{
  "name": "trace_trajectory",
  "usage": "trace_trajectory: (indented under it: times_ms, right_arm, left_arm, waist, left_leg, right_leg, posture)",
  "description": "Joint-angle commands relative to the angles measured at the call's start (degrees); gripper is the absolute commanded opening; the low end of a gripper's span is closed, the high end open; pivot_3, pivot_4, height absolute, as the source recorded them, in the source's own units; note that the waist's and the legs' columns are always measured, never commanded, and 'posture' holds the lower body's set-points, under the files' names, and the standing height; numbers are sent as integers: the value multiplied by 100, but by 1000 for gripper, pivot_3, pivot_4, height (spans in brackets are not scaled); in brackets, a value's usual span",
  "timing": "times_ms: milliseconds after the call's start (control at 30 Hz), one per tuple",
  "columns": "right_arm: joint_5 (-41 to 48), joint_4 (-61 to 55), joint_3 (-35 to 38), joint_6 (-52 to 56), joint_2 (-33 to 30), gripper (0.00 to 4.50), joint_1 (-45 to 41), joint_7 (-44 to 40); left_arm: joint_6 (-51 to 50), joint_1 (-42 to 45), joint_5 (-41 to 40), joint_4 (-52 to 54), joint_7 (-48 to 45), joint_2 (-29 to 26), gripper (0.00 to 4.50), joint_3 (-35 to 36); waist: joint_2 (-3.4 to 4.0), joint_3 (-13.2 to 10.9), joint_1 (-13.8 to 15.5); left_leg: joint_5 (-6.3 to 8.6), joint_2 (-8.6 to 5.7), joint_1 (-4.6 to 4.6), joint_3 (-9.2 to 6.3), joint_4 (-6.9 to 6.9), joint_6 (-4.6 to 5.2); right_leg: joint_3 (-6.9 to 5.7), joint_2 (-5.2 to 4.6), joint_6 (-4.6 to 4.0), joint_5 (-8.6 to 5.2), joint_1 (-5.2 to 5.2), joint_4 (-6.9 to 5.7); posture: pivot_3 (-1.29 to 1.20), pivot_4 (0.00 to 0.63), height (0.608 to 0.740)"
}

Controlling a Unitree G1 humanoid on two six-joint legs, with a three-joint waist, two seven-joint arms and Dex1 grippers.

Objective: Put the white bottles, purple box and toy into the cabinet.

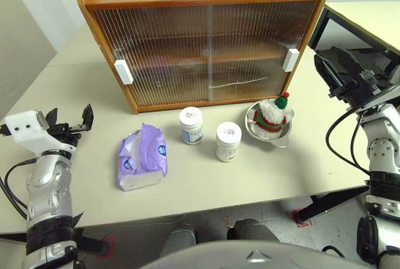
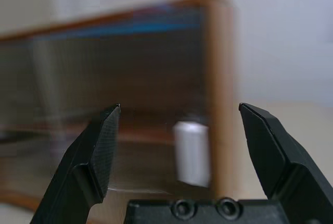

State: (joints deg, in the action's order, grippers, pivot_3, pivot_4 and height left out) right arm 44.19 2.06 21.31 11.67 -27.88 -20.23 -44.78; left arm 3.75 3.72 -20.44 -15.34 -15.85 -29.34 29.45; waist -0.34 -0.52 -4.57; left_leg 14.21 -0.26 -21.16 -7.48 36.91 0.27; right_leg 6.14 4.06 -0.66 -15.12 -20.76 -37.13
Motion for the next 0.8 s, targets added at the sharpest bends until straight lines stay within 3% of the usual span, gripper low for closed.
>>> trace_trajectory:
  times_ms: [33, 367, 800]
  right_arm:
    - [601, -592, -135, 816, -87, 4500, 55, -154]
    - [886, -1412, -911, 1792, 56, 4500, 97, -442]
    - [371, -1207, -1273, 1556, 124, 4500, 218, -869]
  left_arm:
    - [-261, 112, -65, 233, 8, -53, 4481, -1]
    - [-824, 532, -201, 926, 104, 148, 4481, -248]
    - [-1292, 980, -307, 1201, 1, 347, 4481, -556]
  waist:
    - [-14, -18, 2]
    - [-51, -39, 15]
    - [-60, -38, 115]
  left_leg:
    - [0, -5, 11, 0, 0, 0]
    - [-2, -26, 23, -2, 0, -15]
    - [0, -44, 24, -2, 7, -18]
  right_leg:
    - [0, 2, 0, -2, 10, 0]
    - [3, 11, -9, -5, 17, 0]
    - [3, 12, 8, -8, 24, 0]
  posture:
    - [-112, 26, 740]
    - [-82, 21, 740]
    - [-70, 10, 740]
